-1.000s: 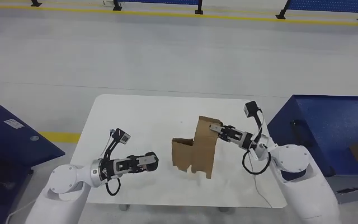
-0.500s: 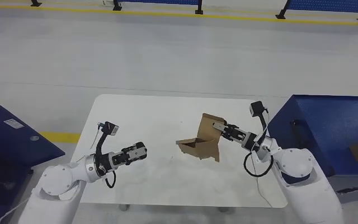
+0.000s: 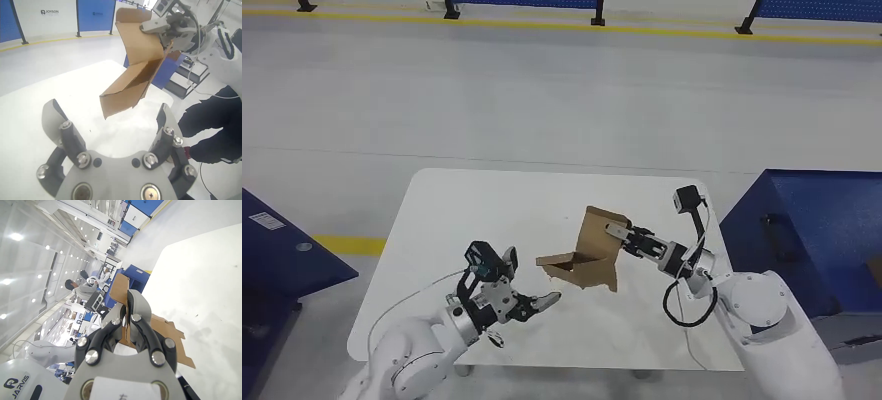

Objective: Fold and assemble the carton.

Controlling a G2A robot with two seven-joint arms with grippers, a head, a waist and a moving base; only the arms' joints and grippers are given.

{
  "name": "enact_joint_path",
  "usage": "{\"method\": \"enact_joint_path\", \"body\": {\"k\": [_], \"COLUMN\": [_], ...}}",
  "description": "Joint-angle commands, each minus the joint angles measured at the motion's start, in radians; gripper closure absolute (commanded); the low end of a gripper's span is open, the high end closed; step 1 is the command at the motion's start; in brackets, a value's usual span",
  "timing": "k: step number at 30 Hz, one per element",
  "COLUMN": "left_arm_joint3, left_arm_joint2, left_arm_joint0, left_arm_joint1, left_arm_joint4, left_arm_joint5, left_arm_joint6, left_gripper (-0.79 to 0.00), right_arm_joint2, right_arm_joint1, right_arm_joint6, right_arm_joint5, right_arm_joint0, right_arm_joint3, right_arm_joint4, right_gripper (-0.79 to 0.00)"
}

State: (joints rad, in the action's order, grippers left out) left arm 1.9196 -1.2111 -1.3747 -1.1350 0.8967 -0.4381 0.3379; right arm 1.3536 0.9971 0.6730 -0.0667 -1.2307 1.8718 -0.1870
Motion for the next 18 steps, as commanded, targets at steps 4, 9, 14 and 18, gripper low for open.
{"method": "enact_joint_path", "body": {"k": [4, 9, 14, 18], "left_arm_joint3": [-0.01, 0.018, 0.039, 0.048], "left_arm_joint2": [0.023, 0.024, 0.033, 0.032], "left_arm_joint0": [0.025, 0.007, -0.023, -0.028], "left_arm_joint1": [-0.001, 0.004, 0.01, 0.015], "left_arm_joint4": [-0.049, -0.06, -0.131, -0.163], "left_arm_joint5": [-0.023, -0.075, -0.144, -0.157], "left_arm_joint6": [0.065, 0.078, 0.131, 0.17], "left_gripper": [-0.785, -0.785, -0.785, -0.785], "right_arm_joint2": [-0.011, -0.018, -0.026, -0.032], "right_arm_joint1": [0.003, 0.006, 0.009, 0.012], "right_arm_joint6": [0.0, -0.009, -0.026, -0.03], "right_arm_joint5": [-0.002, -0.001, 0.007, 0.008], "right_arm_joint0": [0.005, 0.009, 0.012, 0.013], "right_arm_joint3": [0.002, -0.003, -0.011, -0.009], "right_arm_joint4": [0.003, 0.016, 0.02, 0.019], "right_gripper": [0.0, 0.0, 0.0, 0.0]}}
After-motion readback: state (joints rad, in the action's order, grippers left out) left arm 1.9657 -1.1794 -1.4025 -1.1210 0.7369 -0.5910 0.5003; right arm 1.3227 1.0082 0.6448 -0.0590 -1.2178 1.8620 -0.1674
